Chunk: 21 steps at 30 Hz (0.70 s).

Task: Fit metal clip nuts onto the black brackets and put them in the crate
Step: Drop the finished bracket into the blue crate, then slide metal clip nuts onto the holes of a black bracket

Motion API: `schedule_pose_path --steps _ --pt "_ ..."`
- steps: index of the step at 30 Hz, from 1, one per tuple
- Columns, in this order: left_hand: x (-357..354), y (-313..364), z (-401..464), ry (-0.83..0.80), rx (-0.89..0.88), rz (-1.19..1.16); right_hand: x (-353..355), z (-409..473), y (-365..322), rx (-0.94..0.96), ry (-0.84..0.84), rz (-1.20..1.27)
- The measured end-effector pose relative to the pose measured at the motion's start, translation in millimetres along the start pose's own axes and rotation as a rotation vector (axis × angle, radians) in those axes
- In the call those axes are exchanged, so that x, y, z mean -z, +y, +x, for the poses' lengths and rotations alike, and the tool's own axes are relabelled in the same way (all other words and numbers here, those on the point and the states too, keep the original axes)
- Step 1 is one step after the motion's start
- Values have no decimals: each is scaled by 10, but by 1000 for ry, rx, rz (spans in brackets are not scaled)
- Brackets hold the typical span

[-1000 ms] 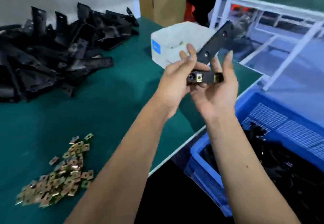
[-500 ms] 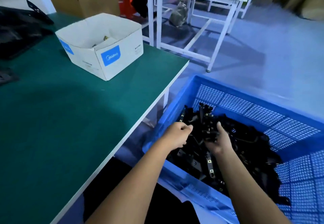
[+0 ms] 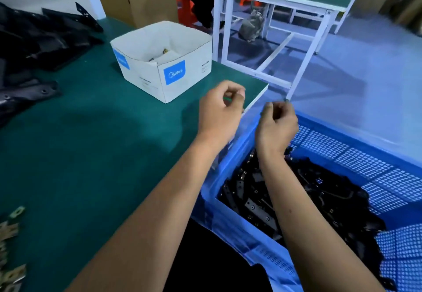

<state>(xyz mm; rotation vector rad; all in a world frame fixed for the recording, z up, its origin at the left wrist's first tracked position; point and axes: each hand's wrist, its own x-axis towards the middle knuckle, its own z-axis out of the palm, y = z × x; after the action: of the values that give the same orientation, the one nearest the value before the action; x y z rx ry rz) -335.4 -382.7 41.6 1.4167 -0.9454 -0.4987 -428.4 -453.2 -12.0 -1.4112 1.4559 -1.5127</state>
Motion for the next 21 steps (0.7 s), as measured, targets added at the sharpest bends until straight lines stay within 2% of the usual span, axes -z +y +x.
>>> schedule_pose_path --steps 2,4,8,11,15,18,21 --pt "313 113 36 91 -10 -37 -167 -180 -439 254 -70 72" --pt "706 188 61 197 -13 -29 -415 -442 -794 387 -219 141" --pt "1695 196 -34 433 -6 118 -1015 -1150 -1275 479 -650 122" --pt "2520 96 -280 592 90 205 -1445 -1759 -1496 560 -920 49" --pt "3490 -72 -753 813 209 297 -1907 -2587 -1758 819 -1208 -109" --pt "3969 -182 -1093 915 259 359 -2114 -3083 -1814 907 -1318 -268" --pt "4246 -323 -1346 956 259 292 -2179 -3317 -1692 984 -1251 -295"
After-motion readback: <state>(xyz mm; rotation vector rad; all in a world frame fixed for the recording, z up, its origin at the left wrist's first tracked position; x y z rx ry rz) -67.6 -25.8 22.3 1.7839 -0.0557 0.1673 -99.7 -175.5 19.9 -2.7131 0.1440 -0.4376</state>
